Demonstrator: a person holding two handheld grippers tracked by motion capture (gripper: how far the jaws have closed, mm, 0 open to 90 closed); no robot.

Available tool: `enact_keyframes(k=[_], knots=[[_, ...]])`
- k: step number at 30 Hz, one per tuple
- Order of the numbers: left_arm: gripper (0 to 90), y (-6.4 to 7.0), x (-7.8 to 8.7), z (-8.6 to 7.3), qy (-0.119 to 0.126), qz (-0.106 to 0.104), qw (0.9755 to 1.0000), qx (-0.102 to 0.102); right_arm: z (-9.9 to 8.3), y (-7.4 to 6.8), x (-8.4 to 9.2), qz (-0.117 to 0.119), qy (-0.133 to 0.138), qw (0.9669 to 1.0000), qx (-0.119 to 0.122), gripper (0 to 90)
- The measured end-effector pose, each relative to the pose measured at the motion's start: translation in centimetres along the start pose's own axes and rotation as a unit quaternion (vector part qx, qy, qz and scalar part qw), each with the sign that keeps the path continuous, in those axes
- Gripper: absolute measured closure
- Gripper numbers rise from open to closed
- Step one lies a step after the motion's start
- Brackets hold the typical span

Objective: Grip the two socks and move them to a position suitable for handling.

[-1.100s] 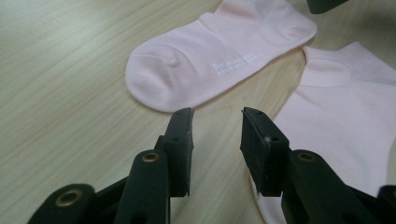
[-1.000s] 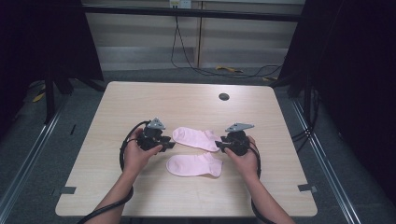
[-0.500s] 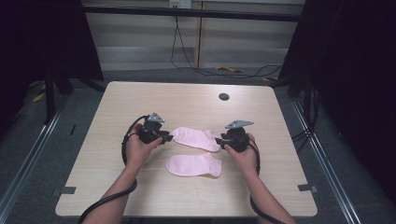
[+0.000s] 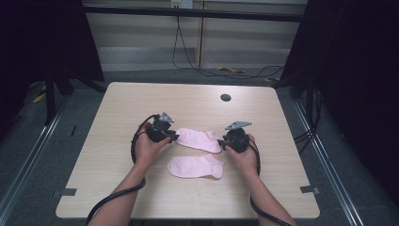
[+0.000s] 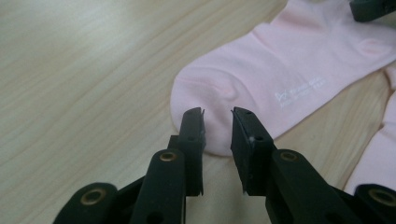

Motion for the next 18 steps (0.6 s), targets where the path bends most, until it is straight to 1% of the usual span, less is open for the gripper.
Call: enact_keyframes(k=[1, 2, 4, 5, 6, 7, 8, 10, 12, 13, 16, 18], knots=[[74.6, -0.1, -0.2, -0.2, -0.006, 0.004, 1.0, 0.001, -0.1, 0.0, -0.1, -0.002, -0.002, 1.0, 0.004, 68.2], [75.2, -0.1, -0.3, -0.3, -0.008, 0.002, 1.0, -0.001, -0.1, 0.0, -0.1, 0.0, 0.001, 1.0, 0.004, 69.0], [76.1, -0.1, -0.4, -0.7, -0.022, 0.005, 0.9997, -0.005, -0.2, 0.0, 0.0, 0.001, -0.001, 1.0, 0.002, 70.2], [76.4, 0.0, -0.5, -1.0, -0.032, 0.002, 0.9994, -0.009, -0.3, 0.1, 0.1, -0.001, -0.003, 1.0, 0.004, 70.4], [77.5, 0.1, -0.5, -1.1, -0.024, -0.003, 0.9997, -0.002, -0.4, 0.2, 0.2, 0.0, -0.003, 1.0, 0.005, 70.4], [77.6, 0.0, -0.5, -1.1, -0.027, -0.003, 0.9996, -0.002, -0.5, 0.3, 0.3, -0.001, -0.004, 1.0, 0.005, 70.4], [77.7, 0.1, -0.3, -1.2, -0.029, 0.0, 0.9996, -0.002, -0.5, 0.3, 0.4, -0.001, -0.004, 1.0, 0.006, 70.4], [78.1, 0.5, -0.2, -1.3, -0.033, -0.005, 0.9994, 0.004, -0.7, 0.3, 0.5, 0.002, -0.003, 1.0, 0.002, 70.4], [77.8, 0.5, -0.1, -1.4, -0.036, -0.006, 0.9993, 0.003, -0.8, 0.2, 0.7, 0.003, -0.004, 1.0, 0.002, 69.9], [77.3, 0.5, -0.1, -1.3, -0.028, -0.007, 0.9995, 0.012, -0.9, 0.2, 0.8, 0.002, -0.004, 1.0, 0.001, 69.3], [76.1, 0.1, 0.0, -0.5, -0.002, -0.007, 0.9997, 0.025, -0.8, 0.3, 0.9, 0.0, 0.001, 1.0, -0.001, 68.8], [75.7, -0.3, -0.2, 0.2, 0.007, 0.0, 0.9996, 0.026, -0.8, 0.3, 0.7, 0.0, -0.001, 1.0, -0.001, 68.7]])
Point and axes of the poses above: each handheld gripper's, and its own axes: x roughly backward along the jaws, z roughly out of its top, y roughly to its right, the point moved 7 cm from there along -x, roughly forward along the jaws, and after that the axes turned 5 degrees about x, right-handed, at the moved point
